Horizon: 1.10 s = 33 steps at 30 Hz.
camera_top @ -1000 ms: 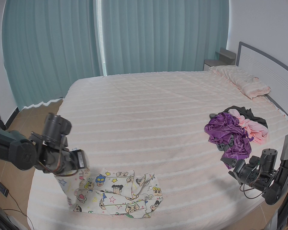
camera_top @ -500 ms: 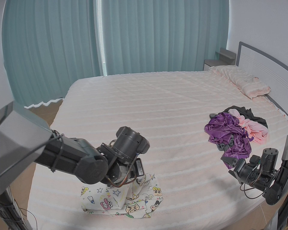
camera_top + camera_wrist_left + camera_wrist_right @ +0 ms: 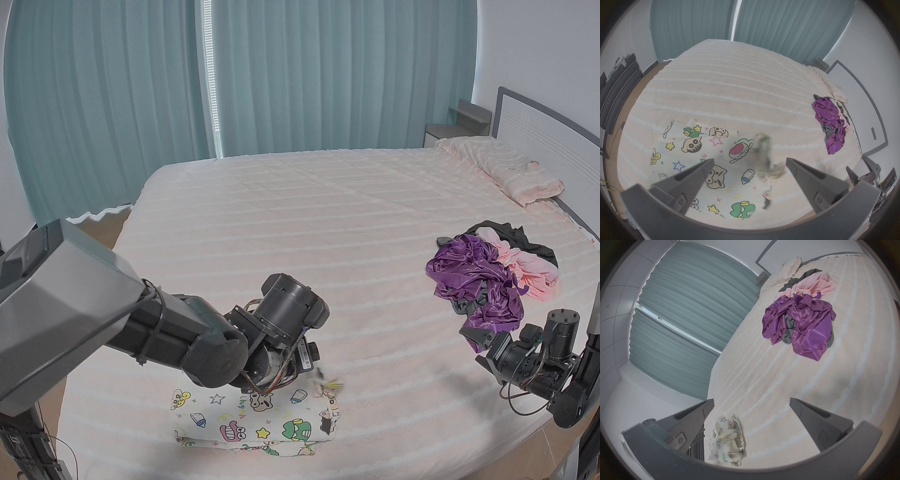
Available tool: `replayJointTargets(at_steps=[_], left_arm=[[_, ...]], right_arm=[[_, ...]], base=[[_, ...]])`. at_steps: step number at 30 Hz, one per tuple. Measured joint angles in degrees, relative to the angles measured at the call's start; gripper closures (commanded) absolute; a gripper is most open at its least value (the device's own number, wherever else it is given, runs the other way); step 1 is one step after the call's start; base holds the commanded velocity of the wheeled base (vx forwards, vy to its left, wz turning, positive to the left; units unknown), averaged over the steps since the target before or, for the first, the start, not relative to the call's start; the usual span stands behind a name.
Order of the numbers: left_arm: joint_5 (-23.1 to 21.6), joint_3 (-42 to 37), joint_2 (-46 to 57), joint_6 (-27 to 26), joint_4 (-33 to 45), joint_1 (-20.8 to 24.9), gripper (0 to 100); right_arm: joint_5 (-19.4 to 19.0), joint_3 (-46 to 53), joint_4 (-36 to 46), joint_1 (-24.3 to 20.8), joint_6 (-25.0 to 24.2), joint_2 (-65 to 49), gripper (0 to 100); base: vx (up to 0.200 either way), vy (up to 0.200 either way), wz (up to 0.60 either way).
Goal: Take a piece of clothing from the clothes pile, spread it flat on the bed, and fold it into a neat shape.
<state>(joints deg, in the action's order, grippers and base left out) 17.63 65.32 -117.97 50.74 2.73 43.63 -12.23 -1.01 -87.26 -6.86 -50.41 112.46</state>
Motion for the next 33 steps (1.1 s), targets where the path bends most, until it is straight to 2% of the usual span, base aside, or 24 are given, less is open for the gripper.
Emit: replayJointTargets(at_steps=[7,9,15,18,23,27,33], left_arm=[[-1.45,-4.85,7.83,2.36,-0.17,-0.09,0],[-3.05,-7.63,10.8,4.14,-0.33,-0.41,0],[-9.91,-17.36,19.6,8.5,-0.62,-3.5,0],[-13.86,-22.43,23.98,9.51,-1.91,-6.67,0],[-19.74,-29.84,30.45,10.22,-5.29,-10.97,0],[-23.81,-33.32,34.47,10.41,-6.53,-13.31,0],[-27.39,-34.95,37.1,10.87,-9.37,-17.68,0]], right_arm=[[0.0,0.0,0.35,-0.93,-1.4,-0.06,0],[0.02,0.0,0.39,-1.48,-1.78,-0.13,0],[0.29,0.0,0.44,-3.94,-2.44,-0.11,0],[0.51,0.0,0.28,-6.03,-2.57,0.09,0],[0.68,0.0,-0.2,-10.93,-2.57,0.83,0],[0.79,-1.74,-0.16,-15.13,-2.41,2.51,0],[0.82,-7.17,0.3,-19.46,-1.87,7.41,0]], base=[[0.0,0.0,0.0],[0.0,0.0,0.0],[-0.2,0.0,0.0],[-0.2,0.0,0.0],[0.0,0.0,0.0],[0.0,0.0,0.0],[0.0,0.0,0.0]])
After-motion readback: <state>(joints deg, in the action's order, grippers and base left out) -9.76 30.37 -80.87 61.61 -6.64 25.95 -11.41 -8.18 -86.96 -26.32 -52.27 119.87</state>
